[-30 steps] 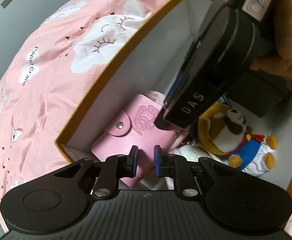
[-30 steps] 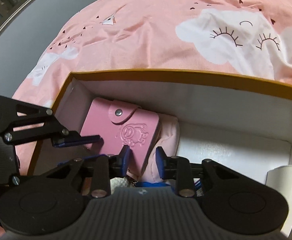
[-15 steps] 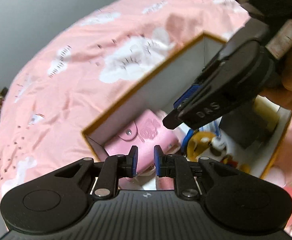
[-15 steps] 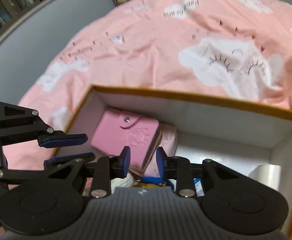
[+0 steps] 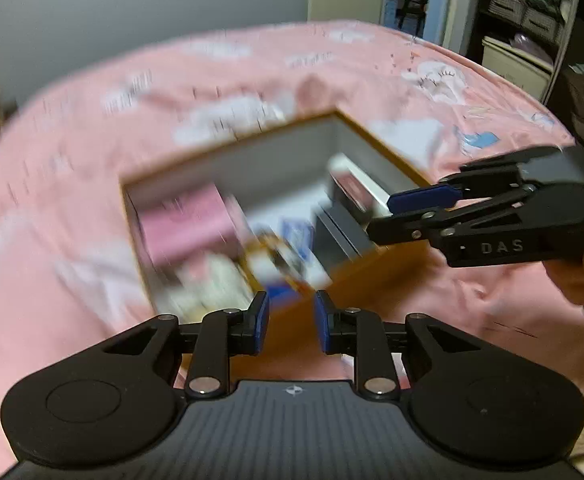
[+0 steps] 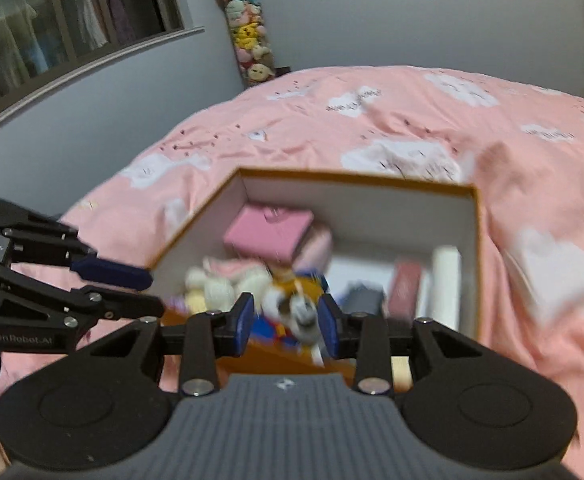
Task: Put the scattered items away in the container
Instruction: 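Move both grippers to the pompom and crocheted flower beside the box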
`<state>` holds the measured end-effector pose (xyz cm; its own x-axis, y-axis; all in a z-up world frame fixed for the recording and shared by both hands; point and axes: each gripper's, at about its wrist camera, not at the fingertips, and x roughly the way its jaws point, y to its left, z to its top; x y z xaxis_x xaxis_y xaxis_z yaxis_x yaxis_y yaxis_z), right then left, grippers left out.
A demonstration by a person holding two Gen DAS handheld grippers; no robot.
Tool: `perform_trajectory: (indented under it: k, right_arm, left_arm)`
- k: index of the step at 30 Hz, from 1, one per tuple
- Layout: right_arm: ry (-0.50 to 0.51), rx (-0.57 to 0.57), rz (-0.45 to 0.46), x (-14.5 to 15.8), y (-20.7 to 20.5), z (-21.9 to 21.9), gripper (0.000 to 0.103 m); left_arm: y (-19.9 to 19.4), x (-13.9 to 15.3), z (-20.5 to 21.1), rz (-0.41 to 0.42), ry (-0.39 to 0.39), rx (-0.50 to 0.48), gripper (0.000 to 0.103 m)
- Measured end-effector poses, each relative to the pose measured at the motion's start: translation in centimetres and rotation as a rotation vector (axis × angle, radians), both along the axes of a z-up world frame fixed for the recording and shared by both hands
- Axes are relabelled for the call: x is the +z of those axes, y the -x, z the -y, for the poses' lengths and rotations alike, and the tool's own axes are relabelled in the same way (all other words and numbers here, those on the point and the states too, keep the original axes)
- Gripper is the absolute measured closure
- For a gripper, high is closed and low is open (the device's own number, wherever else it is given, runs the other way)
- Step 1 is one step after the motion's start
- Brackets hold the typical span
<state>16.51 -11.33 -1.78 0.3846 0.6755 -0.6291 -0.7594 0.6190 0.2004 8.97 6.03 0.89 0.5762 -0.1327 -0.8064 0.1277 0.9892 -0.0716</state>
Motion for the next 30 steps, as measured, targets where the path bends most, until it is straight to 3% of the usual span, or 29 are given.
perform_trajectory:
  k: [6, 8, 11, 18, 30]
  right_arm:
    - [0.078, 0.01, -0.18, -4.1, 3.0, 2.0, 0.064]
    - [0.123, 0.058, -0.262, -5.8, 4.0, 1.6, 0.06]
    - [0.229, 0.117, -0.265, -8.3, 5.8, 0.2, 0.055]
    - [0.278, 0.12, -0.274, -11.2, 7.4, -0.4, 0.048]
    - [0.32, 0.147, -0.251, -13.0, 7.7, -2.2, 0.051]
  left_arm:
    - [0.7, -5.3, -0.7, -0.197, 0.15, 0.121, 0.069]
    - [1.2, -6.6, -1.0, -0.243, 0.153, 0.148, 0.069]
    - [1.9, -8.0, -0.9, -0.277, 0.126, 0.169, 0.067]
    - [3.5, -10.0, 1.1, -0.272, -0.003, 0.148, 0.065]
    - [4.0, -9.7, 1.0, -0.253, 0.003, 0.163, 0.057]
